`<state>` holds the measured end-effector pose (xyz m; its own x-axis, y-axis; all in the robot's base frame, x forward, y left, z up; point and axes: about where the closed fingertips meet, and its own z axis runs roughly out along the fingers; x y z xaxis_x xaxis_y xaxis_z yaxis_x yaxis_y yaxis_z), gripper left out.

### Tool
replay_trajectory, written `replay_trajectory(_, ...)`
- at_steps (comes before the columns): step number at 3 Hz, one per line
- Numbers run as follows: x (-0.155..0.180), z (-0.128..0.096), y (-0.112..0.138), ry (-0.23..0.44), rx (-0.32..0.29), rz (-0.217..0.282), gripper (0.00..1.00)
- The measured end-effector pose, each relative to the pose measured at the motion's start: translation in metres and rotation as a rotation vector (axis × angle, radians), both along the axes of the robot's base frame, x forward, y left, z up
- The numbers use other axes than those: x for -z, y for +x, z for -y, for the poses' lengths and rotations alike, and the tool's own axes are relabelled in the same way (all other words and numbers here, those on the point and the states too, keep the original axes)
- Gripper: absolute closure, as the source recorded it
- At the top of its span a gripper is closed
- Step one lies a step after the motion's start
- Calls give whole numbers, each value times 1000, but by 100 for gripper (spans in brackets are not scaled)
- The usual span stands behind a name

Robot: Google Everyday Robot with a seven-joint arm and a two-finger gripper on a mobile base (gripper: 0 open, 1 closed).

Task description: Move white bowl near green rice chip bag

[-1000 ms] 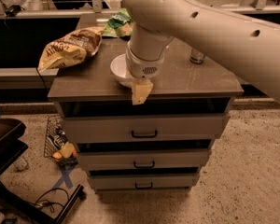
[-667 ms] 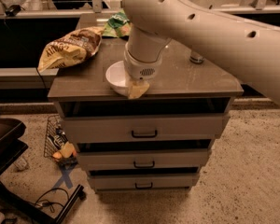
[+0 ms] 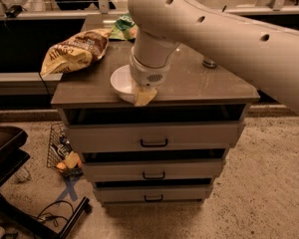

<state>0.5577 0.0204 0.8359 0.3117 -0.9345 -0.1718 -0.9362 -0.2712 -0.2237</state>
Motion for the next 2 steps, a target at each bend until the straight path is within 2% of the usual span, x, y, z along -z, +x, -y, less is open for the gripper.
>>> replay_trajectory(2,-9,5,5,-24,2,16,100)
